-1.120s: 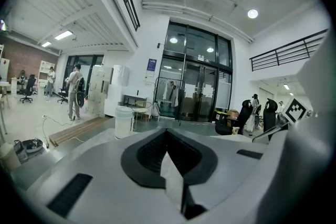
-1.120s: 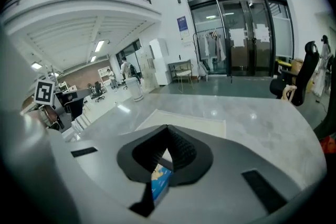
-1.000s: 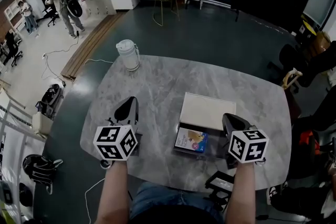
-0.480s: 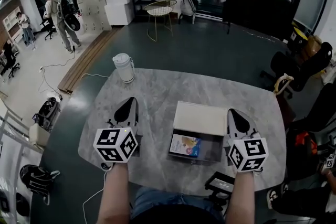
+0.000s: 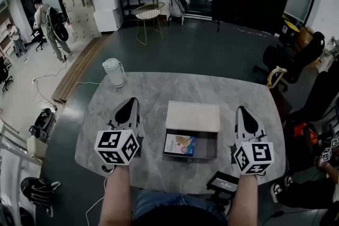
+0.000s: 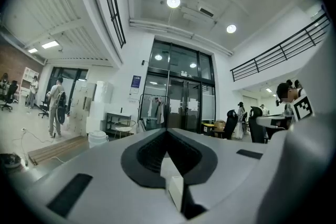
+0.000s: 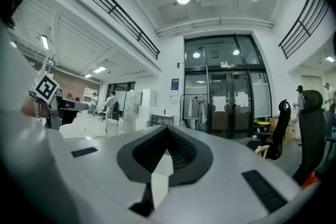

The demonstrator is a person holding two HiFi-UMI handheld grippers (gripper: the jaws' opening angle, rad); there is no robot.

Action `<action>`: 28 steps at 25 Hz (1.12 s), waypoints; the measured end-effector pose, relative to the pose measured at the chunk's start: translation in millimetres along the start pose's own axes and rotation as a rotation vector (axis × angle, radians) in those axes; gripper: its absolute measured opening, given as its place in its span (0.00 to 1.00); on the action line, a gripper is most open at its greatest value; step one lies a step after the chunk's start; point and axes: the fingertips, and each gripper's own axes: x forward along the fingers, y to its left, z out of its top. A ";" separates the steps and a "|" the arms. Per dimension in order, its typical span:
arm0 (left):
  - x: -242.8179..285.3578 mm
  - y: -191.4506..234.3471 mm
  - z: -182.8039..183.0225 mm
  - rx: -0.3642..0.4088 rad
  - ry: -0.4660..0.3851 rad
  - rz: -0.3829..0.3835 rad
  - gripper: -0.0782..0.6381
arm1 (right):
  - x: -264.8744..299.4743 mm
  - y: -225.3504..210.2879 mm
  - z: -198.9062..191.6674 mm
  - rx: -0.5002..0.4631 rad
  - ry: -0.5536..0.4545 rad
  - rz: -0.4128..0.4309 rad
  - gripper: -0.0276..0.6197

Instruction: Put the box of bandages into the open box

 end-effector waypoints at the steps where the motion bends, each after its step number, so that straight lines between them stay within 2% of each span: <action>1: 0.9 -3.0 -0.6 0.001 0.000 -0.007 0.12 | -2.9 -2.9 0.2 -0.005 0.000 -0.007 0.08; 6: 3.1 -14.4 -1.0 0.001 -0.006 -0.031 0.12 | -17.0 -14.8 1.1 -0.009 0.002 -0.037 0.08; 28: 2.7 -34.7 12.4 0.044 -0.036 -0.073 0.12 | -36.8 -26.2 1.4 -0.042 0.010 -0.057 0.08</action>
